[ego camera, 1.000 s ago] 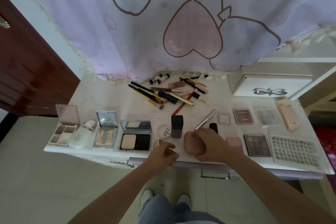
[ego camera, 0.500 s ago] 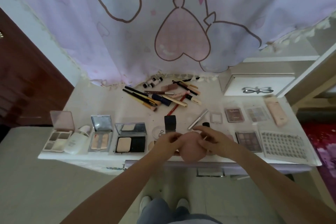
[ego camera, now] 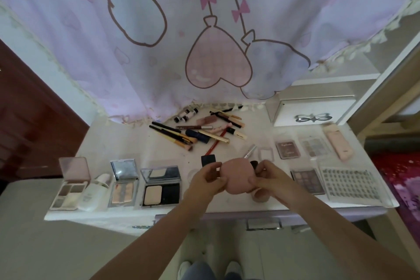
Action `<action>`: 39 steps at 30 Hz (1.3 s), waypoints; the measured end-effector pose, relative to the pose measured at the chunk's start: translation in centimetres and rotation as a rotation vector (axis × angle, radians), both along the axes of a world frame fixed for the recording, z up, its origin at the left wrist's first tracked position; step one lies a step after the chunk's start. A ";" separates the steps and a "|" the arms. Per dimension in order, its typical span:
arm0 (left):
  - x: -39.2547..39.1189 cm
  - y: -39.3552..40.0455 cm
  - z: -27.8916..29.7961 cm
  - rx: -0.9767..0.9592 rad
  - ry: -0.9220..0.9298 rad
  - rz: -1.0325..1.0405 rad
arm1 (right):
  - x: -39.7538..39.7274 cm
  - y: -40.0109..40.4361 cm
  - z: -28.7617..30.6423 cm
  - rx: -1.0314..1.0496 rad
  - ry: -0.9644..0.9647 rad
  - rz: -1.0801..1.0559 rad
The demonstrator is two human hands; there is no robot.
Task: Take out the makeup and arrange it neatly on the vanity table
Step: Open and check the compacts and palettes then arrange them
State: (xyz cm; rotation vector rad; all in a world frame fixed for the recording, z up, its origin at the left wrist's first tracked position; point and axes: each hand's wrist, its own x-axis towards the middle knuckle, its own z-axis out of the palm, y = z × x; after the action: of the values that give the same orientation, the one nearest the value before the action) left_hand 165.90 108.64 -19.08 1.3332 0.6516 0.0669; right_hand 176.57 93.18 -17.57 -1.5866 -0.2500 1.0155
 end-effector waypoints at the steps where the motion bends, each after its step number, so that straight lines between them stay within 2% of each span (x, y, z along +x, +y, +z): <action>1: 0.1 0.2 0.2 -0.041 0.020 0.007 | 0.1 -0.1 0.5 -0.038 -0.071 0.079; 4: 0.4 0.3 1.0 -0.060 0.077 -0.049 | 0.3 0.0 1.5 -0.151 -0.178 0.325; 6: 0.4 0.4 1.4 -0.036 0.070 -0.117 | 0.2 0.2 1.8 -0.240 -0.260 0.411; 8: 0.1 0.7 1.7 0.007 0.037 -0.208 | 0.1 0.3 1.8 -0.274 -0.362 0.417; 11: -0.3 1.3 2.2 0.182 0.029 -0.389 | 0.0 0.3 1.9 -0.287 -0.574 0.456; 14: -0.6 1.5 2.3 0.249 0.029 -0.425 | -0.2 0.4 1.9 -0.288 -0.773 0.491; 16: -0.7 1.5 2.2 0.245 0.013 -0.414 | -0.4 0.5 1.9 -0.276 -0.837 0.491; 24: -2.2 1.5 1.0 0.258 -0.009 -0.405 | -1.8 0.6 0.8 -0.263 -0.928 0.528; 33: -3.2 1.1 -1.0 0.260 0.057 -0.388 | -2.1 0.8 -0.2 -0.267 -0.889 0.559; 37: -3.3 0.7 -1.7 0.351 0.043 -0.453 | -1.9 0.7 -0.8 -0.219 -0.822 0.490; 39: -3.5 0.5 -2.2 0.376 0.062 -0.456 | -1.3 0.7 -1.2 -0.220 -0.807 0.525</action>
State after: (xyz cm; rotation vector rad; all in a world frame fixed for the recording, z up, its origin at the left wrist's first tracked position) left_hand 162.42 109.09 -21.29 1.8261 0.3822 -0.2321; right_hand 175.23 93.86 -18.74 -2.1372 -1.1869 0.7410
